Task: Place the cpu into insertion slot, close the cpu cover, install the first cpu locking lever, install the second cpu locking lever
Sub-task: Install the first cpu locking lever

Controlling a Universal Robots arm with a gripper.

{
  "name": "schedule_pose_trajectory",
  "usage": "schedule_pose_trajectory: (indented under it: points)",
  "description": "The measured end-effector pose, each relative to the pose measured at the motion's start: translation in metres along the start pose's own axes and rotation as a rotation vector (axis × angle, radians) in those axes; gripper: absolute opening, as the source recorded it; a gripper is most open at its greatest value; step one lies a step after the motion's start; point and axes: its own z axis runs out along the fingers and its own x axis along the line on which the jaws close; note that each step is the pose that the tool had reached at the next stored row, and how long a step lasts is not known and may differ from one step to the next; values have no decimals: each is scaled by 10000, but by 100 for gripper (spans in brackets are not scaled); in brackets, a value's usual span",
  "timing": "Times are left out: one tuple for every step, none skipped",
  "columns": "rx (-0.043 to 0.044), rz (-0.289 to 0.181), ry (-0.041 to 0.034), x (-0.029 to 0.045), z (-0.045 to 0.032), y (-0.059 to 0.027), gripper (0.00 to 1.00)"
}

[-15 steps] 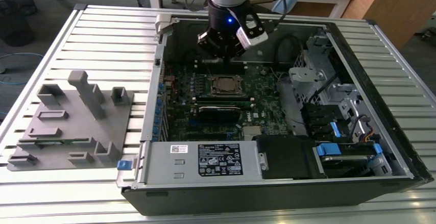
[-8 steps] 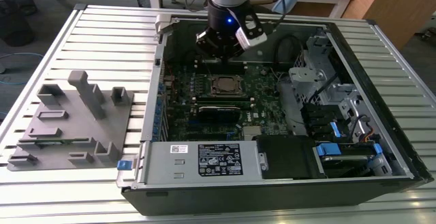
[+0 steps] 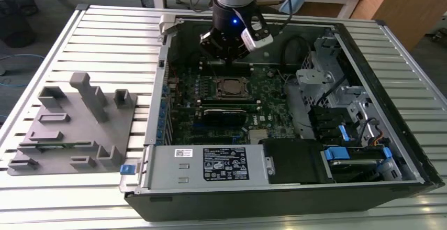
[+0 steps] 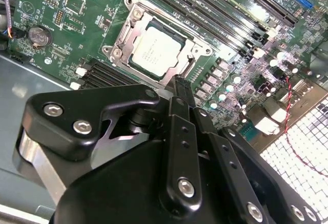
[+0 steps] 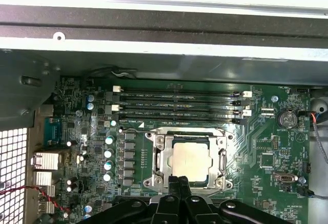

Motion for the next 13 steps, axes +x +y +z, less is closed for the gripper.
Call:
schedule_pose_trajectory:
  points:
    - [0,0,1,0,0,0,11]
    - [0,0,2,0,0,0,11]
    - [0,1,1,1,0,0,11]
    - [-1,0,-1,5,1,0,11]
    - [-2,0,-6,13,1,0,11]
    - [-1,-1,-11,25,0,0,11]
    - [0,-1,-20,40,-1,1,11]
    - [0,-3,-29,58,-1,1,11]
    - [1,-2,-39,80,-1,2,11]
    - [0,-2,-52,104,-1,3,11]
    - [1,-2,-67,129,-1,3,11]
    - [1,-3,-85,154,-1,4,11]
    - [2,-6,-107,183,-2,6,11]
